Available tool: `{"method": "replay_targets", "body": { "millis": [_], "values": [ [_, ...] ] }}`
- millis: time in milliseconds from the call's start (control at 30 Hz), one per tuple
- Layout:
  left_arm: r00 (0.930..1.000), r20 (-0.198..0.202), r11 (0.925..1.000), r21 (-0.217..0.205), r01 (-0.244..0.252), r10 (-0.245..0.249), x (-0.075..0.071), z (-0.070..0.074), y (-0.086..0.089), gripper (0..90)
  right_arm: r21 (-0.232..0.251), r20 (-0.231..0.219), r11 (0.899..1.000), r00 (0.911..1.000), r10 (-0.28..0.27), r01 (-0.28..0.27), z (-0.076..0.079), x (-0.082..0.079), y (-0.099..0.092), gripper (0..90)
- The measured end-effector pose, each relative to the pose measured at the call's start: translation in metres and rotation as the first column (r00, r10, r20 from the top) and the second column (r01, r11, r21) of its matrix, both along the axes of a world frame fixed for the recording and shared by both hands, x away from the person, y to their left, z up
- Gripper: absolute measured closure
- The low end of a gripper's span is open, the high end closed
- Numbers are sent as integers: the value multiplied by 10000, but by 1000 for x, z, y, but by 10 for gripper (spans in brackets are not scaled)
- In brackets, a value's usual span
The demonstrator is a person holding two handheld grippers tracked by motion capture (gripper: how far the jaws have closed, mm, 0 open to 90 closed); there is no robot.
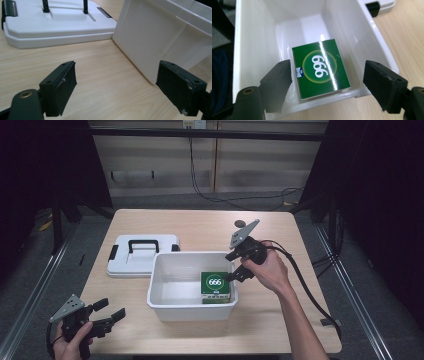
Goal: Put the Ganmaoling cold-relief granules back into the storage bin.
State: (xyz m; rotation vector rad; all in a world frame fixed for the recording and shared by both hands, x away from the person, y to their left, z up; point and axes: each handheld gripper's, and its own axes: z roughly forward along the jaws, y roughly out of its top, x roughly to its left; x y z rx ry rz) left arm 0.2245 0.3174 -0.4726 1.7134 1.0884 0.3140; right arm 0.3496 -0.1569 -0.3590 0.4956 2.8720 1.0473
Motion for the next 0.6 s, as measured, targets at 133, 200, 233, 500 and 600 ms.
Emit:
{"method": "replay_targets", "body": {
  "millis": [133, 200, 233, 500, 600],
  "values": [
    [10000, -3, 10000, 17, -31, 31, 0, 0, 0, 159, -19, -6, 9992, 9992, -409, 409, -1, -10, -11, 201],
    [10000, -3, 10000, 6, -46, 46, 0, 0, 0, 159, 273, 135, 9980, 9982, -577, 573, -1, -14, -17, 195],
    [10000, -6, 10000, 1, -49, 49, 0, 0, 0, 159, 485, 170, 9965, 9975, -683, 674, 0, -16, -20, 192],
    [10000, -25, 10000, -28, -71, 71, 0, 0, 1, 159, 1074, 552, 9785, 9816, -1830, 1764, -3, -29, -51, 180],
    [10000, -9, 10000, -17, -47, 47, 0, 0, 1, 159, 1266, 713, 9711, 9745, -2126, 2026, -5, -34, -61, 176]
  ]
}}
